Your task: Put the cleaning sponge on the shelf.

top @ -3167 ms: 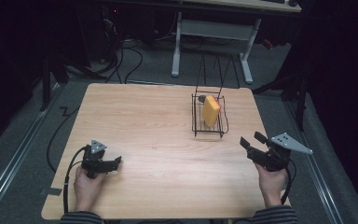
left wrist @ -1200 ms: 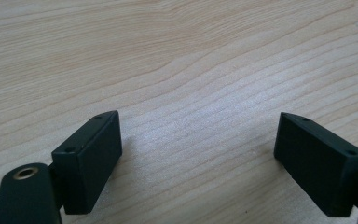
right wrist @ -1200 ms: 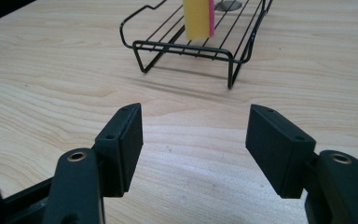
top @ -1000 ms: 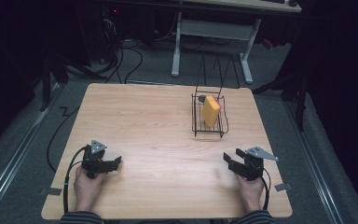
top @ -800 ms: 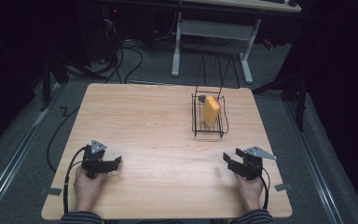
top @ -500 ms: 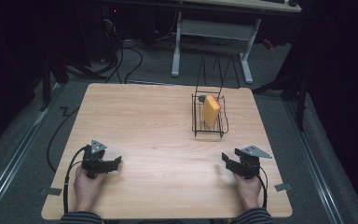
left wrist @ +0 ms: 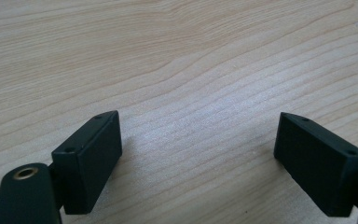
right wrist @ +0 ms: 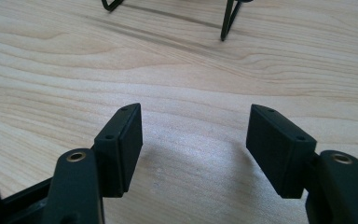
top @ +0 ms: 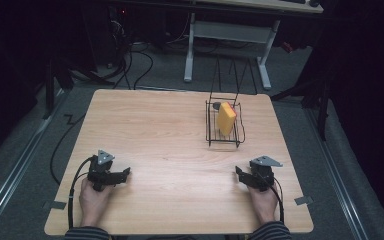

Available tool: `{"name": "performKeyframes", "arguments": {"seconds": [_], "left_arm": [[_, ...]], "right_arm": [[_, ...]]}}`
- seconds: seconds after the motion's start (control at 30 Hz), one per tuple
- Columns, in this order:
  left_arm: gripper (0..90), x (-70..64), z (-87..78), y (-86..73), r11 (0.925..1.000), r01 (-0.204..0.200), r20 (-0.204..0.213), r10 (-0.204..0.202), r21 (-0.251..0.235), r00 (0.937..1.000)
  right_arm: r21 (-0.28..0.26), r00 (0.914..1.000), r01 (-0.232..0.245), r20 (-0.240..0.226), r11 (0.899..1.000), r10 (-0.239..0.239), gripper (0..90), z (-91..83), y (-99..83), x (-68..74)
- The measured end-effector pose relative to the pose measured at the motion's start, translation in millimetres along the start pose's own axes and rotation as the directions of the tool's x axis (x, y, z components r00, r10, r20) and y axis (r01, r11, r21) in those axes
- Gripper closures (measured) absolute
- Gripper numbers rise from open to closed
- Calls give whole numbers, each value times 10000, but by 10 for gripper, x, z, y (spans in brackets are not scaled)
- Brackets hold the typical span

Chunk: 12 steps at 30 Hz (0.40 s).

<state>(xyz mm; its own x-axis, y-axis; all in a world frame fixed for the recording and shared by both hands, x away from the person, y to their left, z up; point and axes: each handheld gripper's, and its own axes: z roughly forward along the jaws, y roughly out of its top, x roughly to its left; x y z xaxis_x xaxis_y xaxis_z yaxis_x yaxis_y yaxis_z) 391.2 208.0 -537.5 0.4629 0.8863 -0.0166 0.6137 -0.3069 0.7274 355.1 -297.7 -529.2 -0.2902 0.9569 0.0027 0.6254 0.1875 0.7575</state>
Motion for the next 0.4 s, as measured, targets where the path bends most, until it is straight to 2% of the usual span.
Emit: {"name": "performKeyframes", "arguments": {"seconds": [0.1, 0.4], "left_arm": [[155, 0, 0, 0, 10000, -3, 1, 3, 3, 10000], [155, -2, 0, -3, 10000, 9, -11, -9, -16, 10000]], "right_arm": [[476, 9997, 225, 63, 9986, -229, 351, 31, 8, 21], [496, 9996, 283, -15, 9984, -282, 343, 36, 11, 24]]}}
